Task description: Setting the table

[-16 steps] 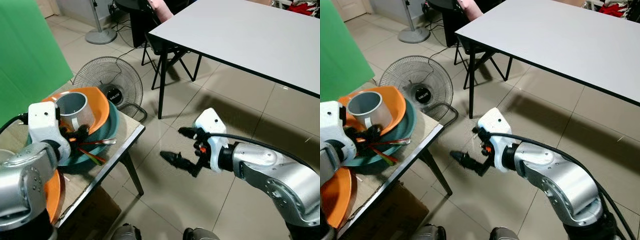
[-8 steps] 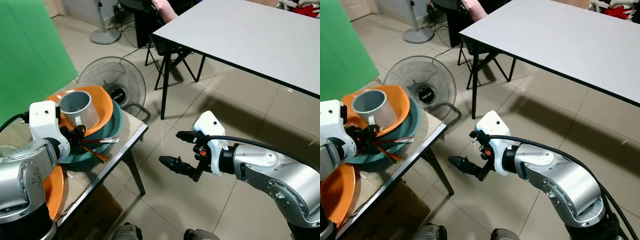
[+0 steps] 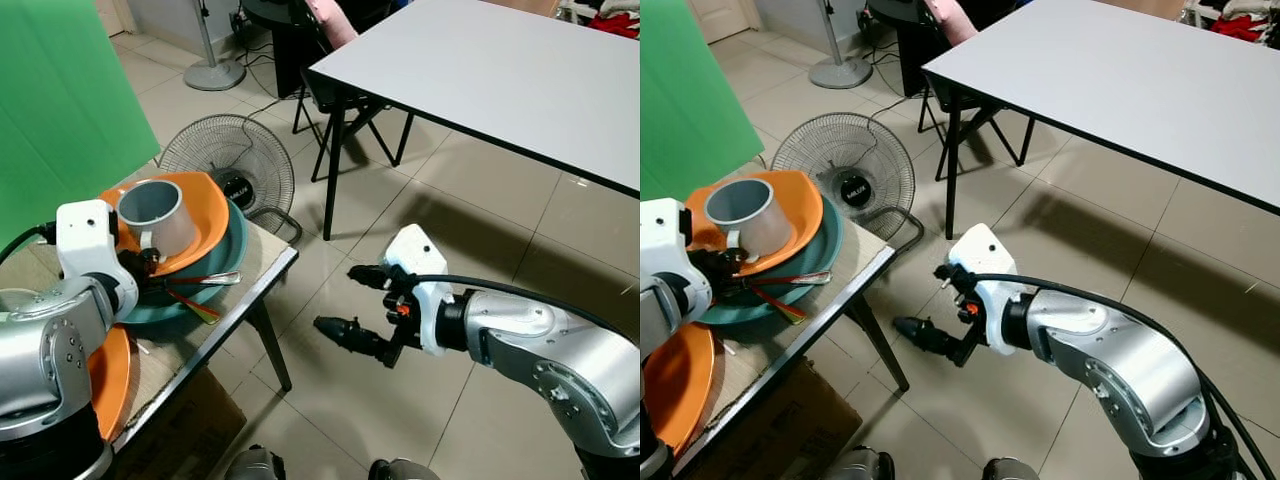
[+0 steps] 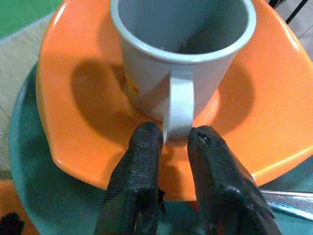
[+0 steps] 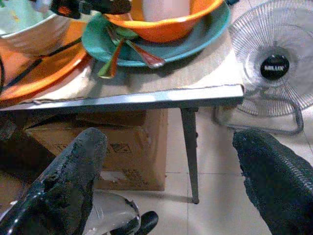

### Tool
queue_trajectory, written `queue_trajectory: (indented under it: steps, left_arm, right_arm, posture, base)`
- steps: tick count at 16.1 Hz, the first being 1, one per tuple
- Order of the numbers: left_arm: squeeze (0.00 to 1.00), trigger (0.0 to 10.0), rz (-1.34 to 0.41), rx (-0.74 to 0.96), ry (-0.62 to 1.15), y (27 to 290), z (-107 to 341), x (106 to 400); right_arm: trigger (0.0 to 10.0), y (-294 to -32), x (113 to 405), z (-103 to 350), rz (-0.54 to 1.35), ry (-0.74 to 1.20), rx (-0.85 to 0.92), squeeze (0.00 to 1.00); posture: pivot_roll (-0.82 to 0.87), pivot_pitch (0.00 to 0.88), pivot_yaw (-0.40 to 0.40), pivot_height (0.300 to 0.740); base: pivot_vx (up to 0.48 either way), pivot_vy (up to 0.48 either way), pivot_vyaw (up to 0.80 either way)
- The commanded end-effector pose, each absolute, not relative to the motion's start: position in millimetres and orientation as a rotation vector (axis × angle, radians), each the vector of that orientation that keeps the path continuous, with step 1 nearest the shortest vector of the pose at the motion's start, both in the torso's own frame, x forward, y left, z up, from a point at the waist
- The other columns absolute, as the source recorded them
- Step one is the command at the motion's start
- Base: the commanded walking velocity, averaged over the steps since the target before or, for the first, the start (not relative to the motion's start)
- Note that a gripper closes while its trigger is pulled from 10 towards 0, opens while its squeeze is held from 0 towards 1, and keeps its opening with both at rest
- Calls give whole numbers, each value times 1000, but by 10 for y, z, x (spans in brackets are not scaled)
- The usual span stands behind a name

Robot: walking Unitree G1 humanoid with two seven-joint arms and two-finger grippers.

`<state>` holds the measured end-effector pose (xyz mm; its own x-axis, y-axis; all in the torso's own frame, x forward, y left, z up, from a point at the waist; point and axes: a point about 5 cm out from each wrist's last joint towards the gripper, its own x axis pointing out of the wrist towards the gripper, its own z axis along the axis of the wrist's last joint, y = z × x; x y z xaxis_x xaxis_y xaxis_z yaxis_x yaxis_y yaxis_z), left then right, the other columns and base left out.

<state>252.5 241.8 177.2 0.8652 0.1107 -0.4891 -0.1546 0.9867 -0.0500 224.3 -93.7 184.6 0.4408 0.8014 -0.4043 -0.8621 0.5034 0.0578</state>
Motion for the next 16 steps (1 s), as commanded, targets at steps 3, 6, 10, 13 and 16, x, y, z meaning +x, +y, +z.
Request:
queue_trajectory:
  steps: [3, 6, 10, 13, 16]
  left_arm:
    - [0, 0, 72, -33, 443, 2375, 1841, 2509]
    - [0, 0, 48, -43, 442, 2340, 1802, 2441]
    - [0, 0, -23, -24, 361, 2289, 1882, 2359]
    - [0, 0, -75, -5, 262, 2232, 1995, 2313]
    - [0, 0, -107, 5, 186, 2194, 2076, 2284]
  right_arm:
    - [10000, -911, 2215, 1897, 1066, 388, -170, 0]
    - [10000, -905, 2202, 1894, 1067, 390, -169, 0]
    - [10000, -915, 2184, 1900, 1056, 386, -161, 0]
    - [10000, -924, 2211, 1937, 1012, 348, -140, 0]
    - [10000, -930, 2240, 1964, 980, 318, -127, 0]
  posture:
    - [21, 85, 53, 740]
    - [24, 101, 51, 740]
    - [33, 122, 54, 740]
    - [41, 135, 59, 740]
    - [41, 138, 62, 740]
  base:
    - [0, 0, 0]
    - [0, 0, 0]
    - [0, 0, 0]
    - [0, 0, 0]
    - [0, 0, 0]
